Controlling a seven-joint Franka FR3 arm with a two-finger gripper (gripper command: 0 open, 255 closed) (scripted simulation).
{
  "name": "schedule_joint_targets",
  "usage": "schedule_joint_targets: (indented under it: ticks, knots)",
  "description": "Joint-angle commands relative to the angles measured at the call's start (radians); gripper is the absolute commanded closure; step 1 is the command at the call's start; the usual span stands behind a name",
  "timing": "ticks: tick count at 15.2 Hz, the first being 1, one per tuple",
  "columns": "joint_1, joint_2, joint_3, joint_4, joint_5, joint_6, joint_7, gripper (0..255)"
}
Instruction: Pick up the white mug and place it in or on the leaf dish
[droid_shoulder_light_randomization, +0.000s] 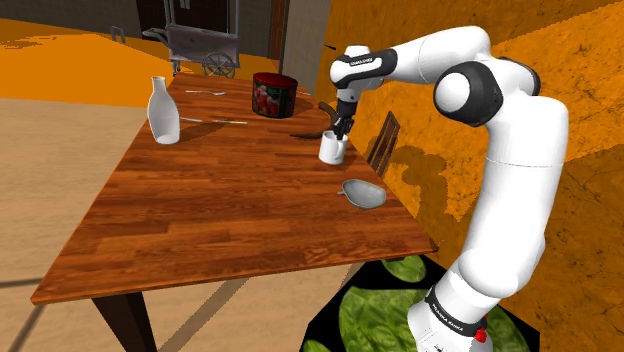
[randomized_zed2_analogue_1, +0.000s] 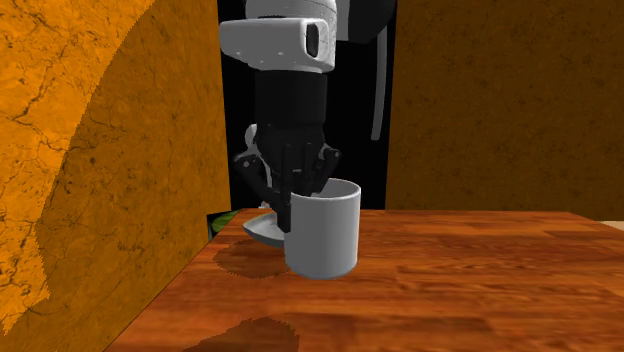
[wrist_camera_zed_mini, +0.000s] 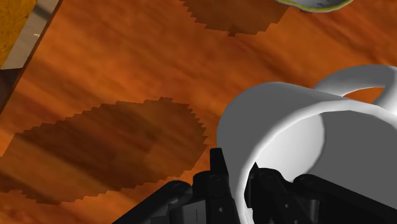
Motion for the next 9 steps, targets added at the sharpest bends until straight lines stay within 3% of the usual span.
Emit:
schedule_joint_targets:
  ticks: [1, 8, 9]
  knots:
    - [-0.001, -0.006, -0.001, 0.019, -0.002, -0.025, -0.001, 255]
    - [-0.003, -0.019, -0.004, 0.095, -0.006, -0.114, 0.001, 255]
    - [0.004, -0.066, -0.007, 0.033, -0.017, -0.096, 0.003, 255]
